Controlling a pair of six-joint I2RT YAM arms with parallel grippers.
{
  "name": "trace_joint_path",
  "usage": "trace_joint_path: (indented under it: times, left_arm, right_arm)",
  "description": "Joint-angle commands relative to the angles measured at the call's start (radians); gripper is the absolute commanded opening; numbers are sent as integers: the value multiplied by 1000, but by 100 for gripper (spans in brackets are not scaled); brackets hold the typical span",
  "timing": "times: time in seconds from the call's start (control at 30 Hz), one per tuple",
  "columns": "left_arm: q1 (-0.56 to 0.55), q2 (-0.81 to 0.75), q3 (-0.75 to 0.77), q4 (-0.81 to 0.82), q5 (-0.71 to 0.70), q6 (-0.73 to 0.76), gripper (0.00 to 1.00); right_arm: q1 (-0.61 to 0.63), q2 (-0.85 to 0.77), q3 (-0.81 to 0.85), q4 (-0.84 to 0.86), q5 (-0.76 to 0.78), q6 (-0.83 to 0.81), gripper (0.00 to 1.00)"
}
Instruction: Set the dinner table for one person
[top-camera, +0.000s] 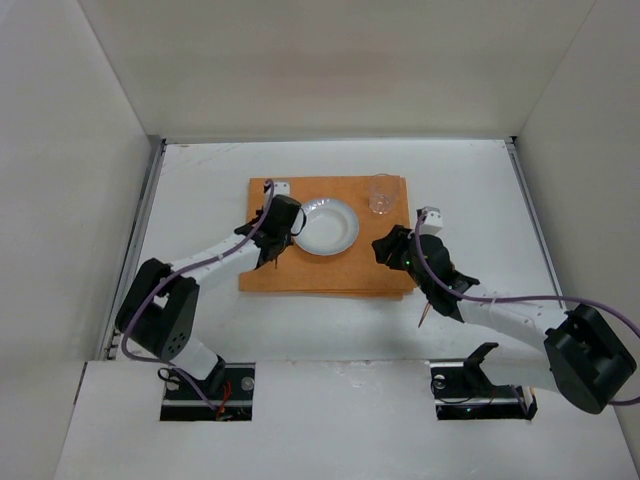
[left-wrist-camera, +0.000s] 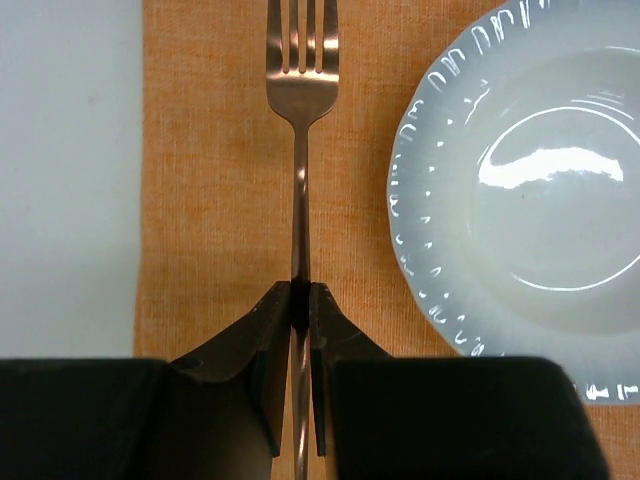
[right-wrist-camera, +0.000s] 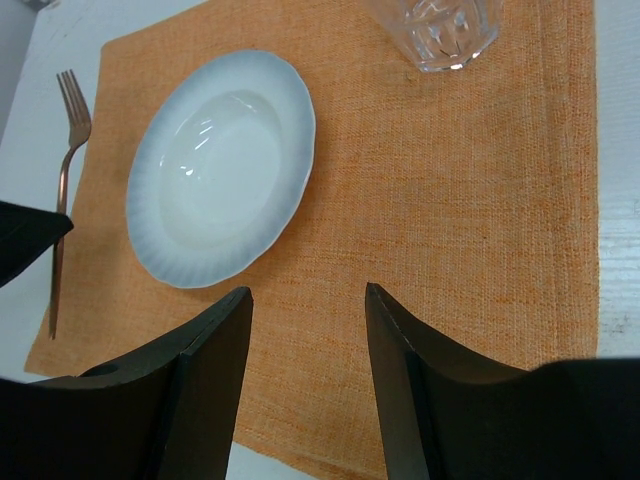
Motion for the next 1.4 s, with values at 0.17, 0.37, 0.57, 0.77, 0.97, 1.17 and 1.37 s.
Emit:
trace_joint_path:
  times: [0.17, 0.37, 0.57, 0.77, 0.97, 1.17, 1.37]
  left_arm:
    - [44, 139, 86, 70, 21, 98, 4]
    - [38, 179, 75, 93, -1, 104, 4]
    - [34, 194, 63, 112, -19, 104, 7]
    - [26, 203, 63, 101, -39, 103, 10]
    - [18, 213, 63, 92, -59, 94, 14]
    - [9, 156, 44, 90, -91, 83, 26]
    - [18, 0, -6, 118, -64, -15, 32]
  right_arm:
    - [-3, -7, 4, 58, 4, 0, 55]
    - [-3, 2, 5, 62, -5, 1, 55]
    - [-3, 18, 15, 57, -6, -3, 55]
    - [-4, -2, 4, 55, 3, -2, 56]
    - [-7, -1, 4, 52, 15, -6, 55]
    - [-7, 10, 5, 51, 37, -19, 46]
    - [-18, -39, -15, 45, 110, -17, 14]
